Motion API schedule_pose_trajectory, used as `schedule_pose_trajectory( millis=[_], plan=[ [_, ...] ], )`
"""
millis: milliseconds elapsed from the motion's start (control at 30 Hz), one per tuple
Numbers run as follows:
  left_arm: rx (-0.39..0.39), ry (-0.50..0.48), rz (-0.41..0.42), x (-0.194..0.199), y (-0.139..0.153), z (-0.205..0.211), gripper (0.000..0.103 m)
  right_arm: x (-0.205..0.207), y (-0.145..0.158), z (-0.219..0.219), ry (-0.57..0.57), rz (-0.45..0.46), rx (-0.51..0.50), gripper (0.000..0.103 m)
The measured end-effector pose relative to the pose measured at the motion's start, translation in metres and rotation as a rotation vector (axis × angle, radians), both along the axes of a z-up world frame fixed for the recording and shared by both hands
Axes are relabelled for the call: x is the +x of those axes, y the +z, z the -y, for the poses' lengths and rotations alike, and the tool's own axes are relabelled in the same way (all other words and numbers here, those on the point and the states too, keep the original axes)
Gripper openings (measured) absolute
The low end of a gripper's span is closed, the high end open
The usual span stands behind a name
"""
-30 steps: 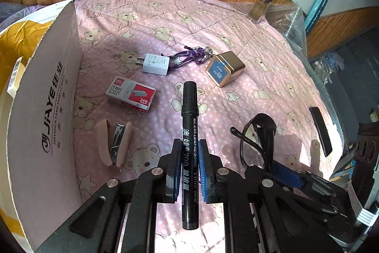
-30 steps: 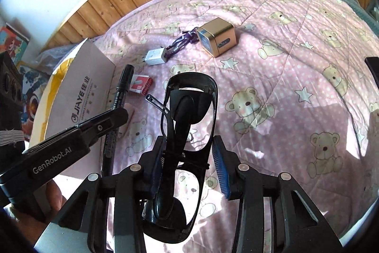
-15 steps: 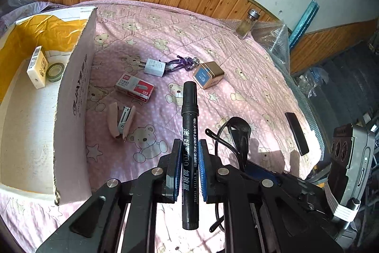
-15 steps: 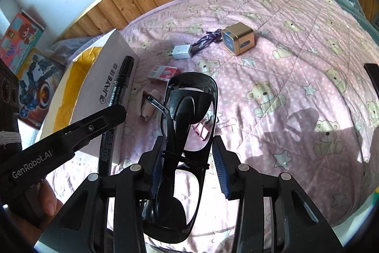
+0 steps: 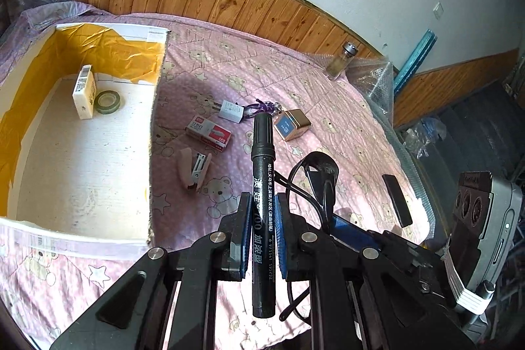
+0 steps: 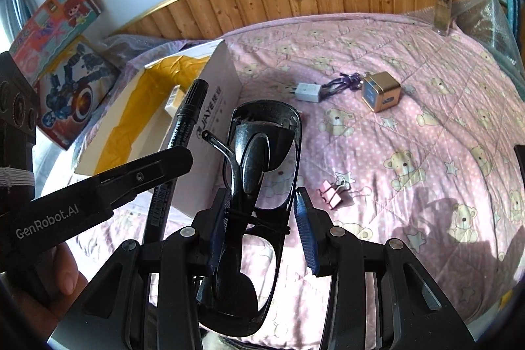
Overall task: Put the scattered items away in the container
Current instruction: 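Carry the black marker and black glasses over the white box with both tools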
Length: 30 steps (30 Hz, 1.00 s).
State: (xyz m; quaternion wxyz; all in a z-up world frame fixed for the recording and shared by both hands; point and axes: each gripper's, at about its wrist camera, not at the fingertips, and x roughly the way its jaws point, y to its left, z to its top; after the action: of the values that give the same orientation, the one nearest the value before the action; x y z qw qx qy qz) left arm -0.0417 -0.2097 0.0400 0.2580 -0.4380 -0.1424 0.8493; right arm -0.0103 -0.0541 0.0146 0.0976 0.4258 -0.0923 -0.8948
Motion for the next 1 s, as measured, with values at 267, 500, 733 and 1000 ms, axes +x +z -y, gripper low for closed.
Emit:
schedule_pose_trajectory(
  millis=[267,500,733,1000],
  plan=[
    [0.048,0.052,-0.025,0.003,0.013,0.031,0.014,0.001,0.022,0.027,0.076,-0.068,0.051,0.041],
    [0.085,0.088,-0.038,0.002,0.021,0.054,0.014,0.001,0.041,0.051,0.139,-0.114,0.079,0.041],
    [0.112,0.146,-0.048,-0.002,0.027,0.084,0.014,-0.006,0.058,0.074,0.189,-0.142,0.081,0.041],
    [0.134,0.215,-0.046,-0.008,0.028,0.118,0.014,-0.017,0.065,0.094,0.235,-0.148,0.073,0.041]
  ],
)
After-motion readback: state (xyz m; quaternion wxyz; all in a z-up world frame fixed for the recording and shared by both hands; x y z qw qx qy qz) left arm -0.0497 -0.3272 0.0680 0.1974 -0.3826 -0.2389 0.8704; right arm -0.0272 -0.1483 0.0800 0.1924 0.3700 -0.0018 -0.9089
